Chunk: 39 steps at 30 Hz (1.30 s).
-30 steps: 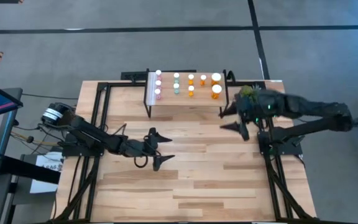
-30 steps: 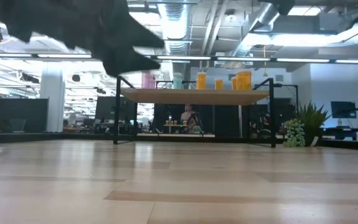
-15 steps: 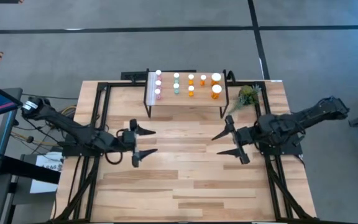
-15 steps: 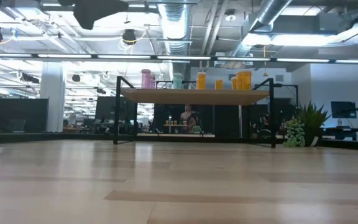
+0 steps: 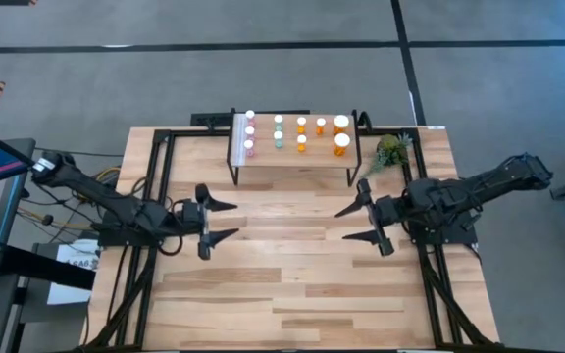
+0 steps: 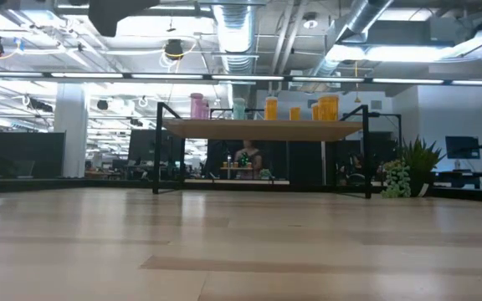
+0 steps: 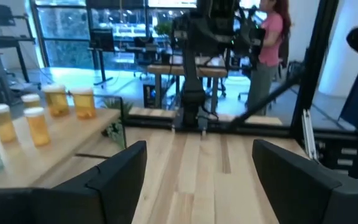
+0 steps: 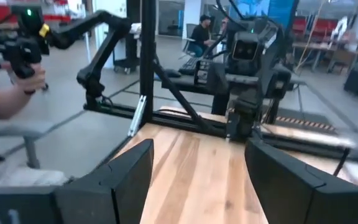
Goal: Pick and place medicine bottles onto shelf by color
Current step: Return to Home Position
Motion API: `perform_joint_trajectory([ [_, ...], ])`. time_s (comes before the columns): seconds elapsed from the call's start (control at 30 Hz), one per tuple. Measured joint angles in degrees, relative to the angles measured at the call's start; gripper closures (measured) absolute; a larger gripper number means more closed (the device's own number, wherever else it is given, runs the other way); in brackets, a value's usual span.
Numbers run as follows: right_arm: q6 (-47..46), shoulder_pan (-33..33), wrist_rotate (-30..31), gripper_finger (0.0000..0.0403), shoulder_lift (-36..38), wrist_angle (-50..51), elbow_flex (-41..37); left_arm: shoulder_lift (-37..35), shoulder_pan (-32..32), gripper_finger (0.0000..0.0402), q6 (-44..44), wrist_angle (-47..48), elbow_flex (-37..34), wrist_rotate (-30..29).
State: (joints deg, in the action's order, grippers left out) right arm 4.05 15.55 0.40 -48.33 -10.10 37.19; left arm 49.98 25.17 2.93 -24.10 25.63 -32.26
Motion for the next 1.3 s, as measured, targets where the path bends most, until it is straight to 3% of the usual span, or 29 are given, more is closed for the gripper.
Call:
perform_joint_trajectory([
  [0.3, -12.98, 0.04, -0.15, 0.0126, -1.32, 1.19, -0.01, -2.12, -0.44, 0.0135, 0.08, -0.21, -0.02, -0.11],
  [0.93, -8.35, -2.43, 2.68, 0.0135, -17.24, -5.47, 1.39, -2.10, -0.48, 0.0137, -0.19, -0.68, -0.02, -1.49],
  [1.1, -0.72, -2.06, 0.87, 0.0195, -14.89, -5.45, 3.34, -2.79, -0.48, 0.0139, -2.74, -0.70, -0.02, -1.61],
  [1.3, 5.53, -2.64, -1.75, 0.0329, -5.29, 0.20, 3.45, -6.48, -2.36, 0.0168, -4.52, -0.06, -0.04, -1.80],
])
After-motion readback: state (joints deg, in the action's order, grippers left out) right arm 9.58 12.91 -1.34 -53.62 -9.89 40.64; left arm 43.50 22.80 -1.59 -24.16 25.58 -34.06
